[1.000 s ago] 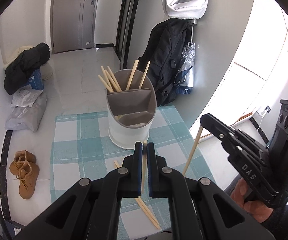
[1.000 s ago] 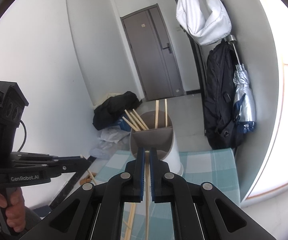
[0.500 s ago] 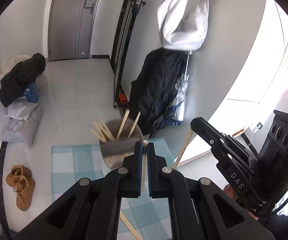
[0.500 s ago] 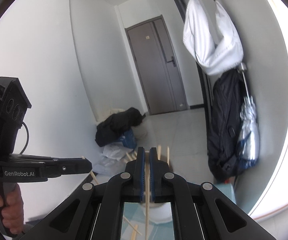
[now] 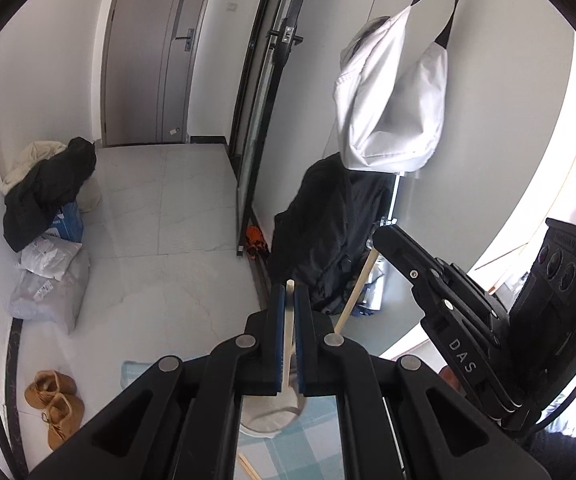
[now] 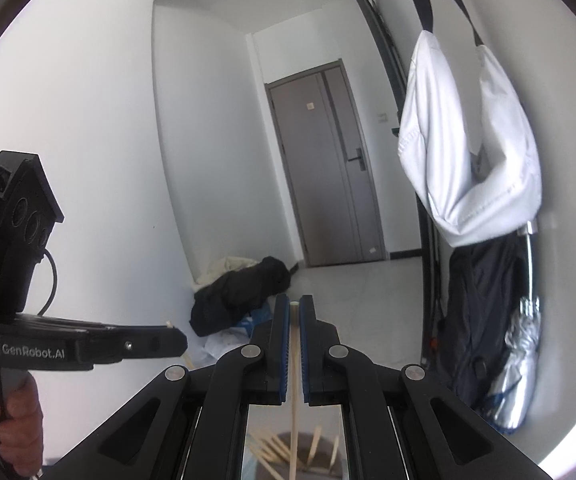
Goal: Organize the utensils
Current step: 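Hold both chopsticks above the holder and lower them into it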
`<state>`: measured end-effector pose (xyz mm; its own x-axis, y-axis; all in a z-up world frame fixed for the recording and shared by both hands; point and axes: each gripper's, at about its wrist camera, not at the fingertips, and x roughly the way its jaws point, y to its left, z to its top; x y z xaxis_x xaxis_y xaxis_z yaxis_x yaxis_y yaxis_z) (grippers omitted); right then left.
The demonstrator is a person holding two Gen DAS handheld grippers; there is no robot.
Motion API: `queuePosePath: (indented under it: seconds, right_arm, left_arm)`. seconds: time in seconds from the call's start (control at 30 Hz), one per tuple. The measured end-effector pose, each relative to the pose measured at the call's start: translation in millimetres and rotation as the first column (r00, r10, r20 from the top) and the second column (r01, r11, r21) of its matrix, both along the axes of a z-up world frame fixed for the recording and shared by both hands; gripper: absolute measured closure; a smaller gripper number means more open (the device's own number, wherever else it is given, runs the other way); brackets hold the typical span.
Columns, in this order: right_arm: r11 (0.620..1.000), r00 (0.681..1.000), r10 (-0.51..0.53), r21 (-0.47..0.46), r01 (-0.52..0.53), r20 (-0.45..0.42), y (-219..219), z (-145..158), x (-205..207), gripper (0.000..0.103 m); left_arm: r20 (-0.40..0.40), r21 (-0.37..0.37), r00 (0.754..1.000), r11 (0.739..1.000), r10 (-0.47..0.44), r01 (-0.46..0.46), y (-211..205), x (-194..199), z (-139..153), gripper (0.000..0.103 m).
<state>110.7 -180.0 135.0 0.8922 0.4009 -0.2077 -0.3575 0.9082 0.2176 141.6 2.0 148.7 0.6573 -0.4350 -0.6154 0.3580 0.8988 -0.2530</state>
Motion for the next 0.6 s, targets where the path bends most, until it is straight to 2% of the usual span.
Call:
queuePosePath:
  seconds: [0.23, 0.53, 0.6]
  right_arm:
    - [1.0, 0.999, -0.027, 0.012, 0.028, -0.028, 1.0, -29.7, 38.0, 0.099]
    - [1.0, 0.999, -0.014, 0.018, 0.015, -0.048, 1.8, -64.0, 57.8, 0.099]
    - [1.0, 0.998, -0.009, 0.008, 0.01, -0.055, 2.5, -70.6, 58.5, 0.099]
  left_arm:
    - [-0.035, 0.027, 0.999, 1.0, 0.003, -0.002, 2.6, 25.3, -22.6, 0.103]
    - [-0.091, 0.05, 0.996, 0.999, -0.003, 0.007, 6.2, 45.8, -53.3, 0.102]
    - [-0.1, 0.022, 0.995, 1.0, -0.006, 0.009, 9.5, 48.1, -55.4, 0.103]
